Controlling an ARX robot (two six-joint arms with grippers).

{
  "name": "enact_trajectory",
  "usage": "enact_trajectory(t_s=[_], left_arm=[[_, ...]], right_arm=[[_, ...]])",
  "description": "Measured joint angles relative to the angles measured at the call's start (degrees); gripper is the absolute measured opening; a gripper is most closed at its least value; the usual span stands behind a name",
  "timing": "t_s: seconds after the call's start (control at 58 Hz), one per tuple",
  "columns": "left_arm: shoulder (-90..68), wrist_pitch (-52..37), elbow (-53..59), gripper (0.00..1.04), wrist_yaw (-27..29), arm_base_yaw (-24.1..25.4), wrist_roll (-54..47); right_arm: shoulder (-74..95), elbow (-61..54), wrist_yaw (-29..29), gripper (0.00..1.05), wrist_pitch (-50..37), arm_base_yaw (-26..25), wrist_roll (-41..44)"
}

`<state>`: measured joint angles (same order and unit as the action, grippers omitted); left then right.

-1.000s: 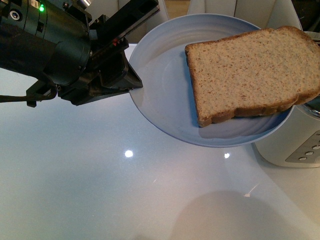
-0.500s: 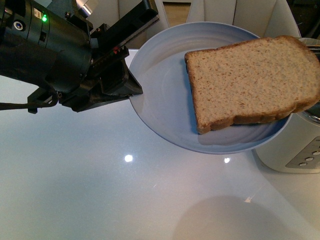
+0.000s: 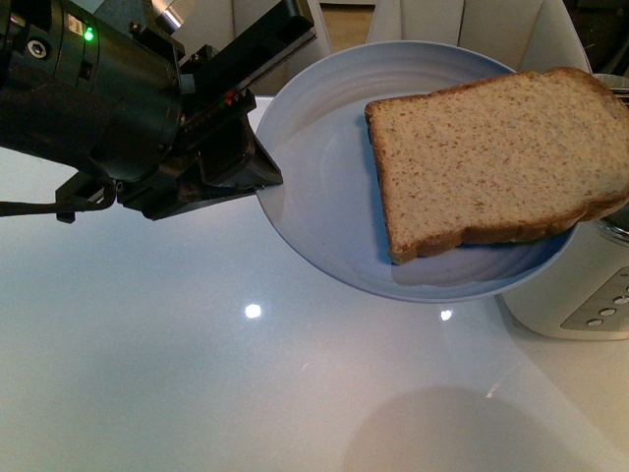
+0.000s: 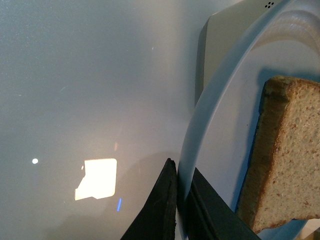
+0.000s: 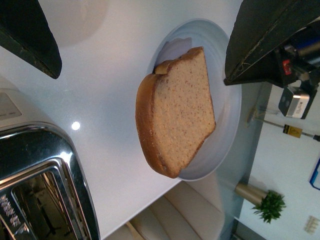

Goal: Left arm holds plate, right arm toasts bread

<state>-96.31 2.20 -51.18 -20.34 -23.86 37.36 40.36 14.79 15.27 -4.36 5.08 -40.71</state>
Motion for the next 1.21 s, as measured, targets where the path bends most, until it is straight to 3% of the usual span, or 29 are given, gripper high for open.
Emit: enact_trajectory(t_s=[0.224,0.534,1.086,1.207], left_arm=[[0.0,0.0,0.0,0.03,0.0,0.0,0.0],[0.0,0.0,0.0,0.03,0.0,0.0,0.0],[0.0,0.0,0.0,0.03,0.0,0.0,0.0],[0.0,0.0,0.0,0.03,0.0,0.0,0.0]], right_arm=[[8.6,-0.5,-0.8,0.96,-8.7,5.5,-5.9],[19.8,0.2,-1.7,0.96,-17.5,8.2,-11.0],[25.0,3.1,-3.7,0.95,-19.9,10.7,-11.3],[25.2,3.1,-3.6,0.88,-20.2,10.7,-11.5]])
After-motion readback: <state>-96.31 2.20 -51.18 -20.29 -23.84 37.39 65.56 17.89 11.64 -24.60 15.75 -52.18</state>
